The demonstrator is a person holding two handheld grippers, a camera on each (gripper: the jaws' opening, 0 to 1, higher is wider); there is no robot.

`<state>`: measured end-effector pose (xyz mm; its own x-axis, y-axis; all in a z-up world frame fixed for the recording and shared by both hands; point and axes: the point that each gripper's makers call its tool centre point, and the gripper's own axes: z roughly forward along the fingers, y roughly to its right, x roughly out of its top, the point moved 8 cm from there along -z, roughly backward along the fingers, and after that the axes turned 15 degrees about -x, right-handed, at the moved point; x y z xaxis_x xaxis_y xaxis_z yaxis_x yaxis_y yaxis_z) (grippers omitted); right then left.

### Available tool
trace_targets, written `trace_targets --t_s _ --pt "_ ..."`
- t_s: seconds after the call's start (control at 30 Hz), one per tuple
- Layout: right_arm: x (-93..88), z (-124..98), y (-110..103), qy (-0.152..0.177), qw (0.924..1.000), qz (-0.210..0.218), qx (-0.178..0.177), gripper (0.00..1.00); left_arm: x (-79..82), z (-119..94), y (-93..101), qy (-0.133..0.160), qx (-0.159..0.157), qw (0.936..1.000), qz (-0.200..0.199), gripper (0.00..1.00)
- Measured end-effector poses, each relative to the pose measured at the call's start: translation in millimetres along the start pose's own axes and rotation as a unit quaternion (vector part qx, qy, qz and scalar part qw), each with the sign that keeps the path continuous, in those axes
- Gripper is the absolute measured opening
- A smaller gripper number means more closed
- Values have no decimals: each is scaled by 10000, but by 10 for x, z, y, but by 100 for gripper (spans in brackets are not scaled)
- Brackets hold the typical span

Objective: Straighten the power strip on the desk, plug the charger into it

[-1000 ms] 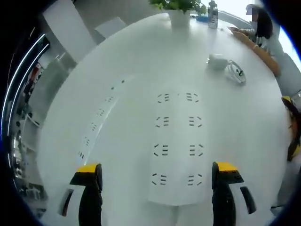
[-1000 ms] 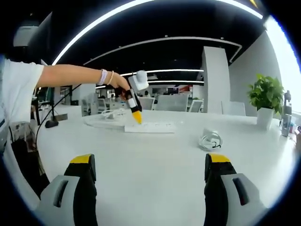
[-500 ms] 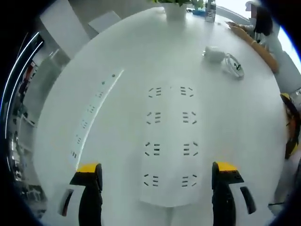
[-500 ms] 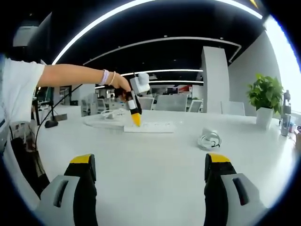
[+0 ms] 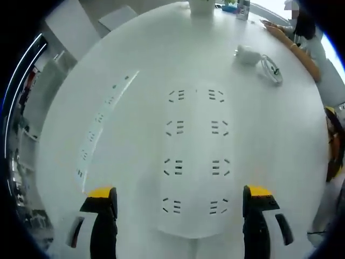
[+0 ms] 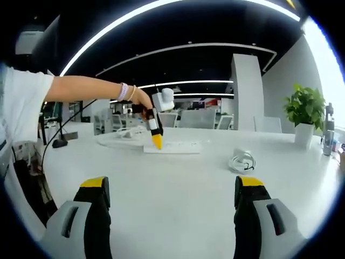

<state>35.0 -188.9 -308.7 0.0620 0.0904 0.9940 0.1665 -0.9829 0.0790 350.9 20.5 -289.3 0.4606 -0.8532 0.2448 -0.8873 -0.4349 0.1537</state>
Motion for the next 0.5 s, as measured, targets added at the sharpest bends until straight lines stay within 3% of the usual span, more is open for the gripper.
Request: trace_targets --t_s 0.5 --pt "25 9 -62 14 10000 -15 89 96 -5 51 3 -61 -61 9997 -227 99"
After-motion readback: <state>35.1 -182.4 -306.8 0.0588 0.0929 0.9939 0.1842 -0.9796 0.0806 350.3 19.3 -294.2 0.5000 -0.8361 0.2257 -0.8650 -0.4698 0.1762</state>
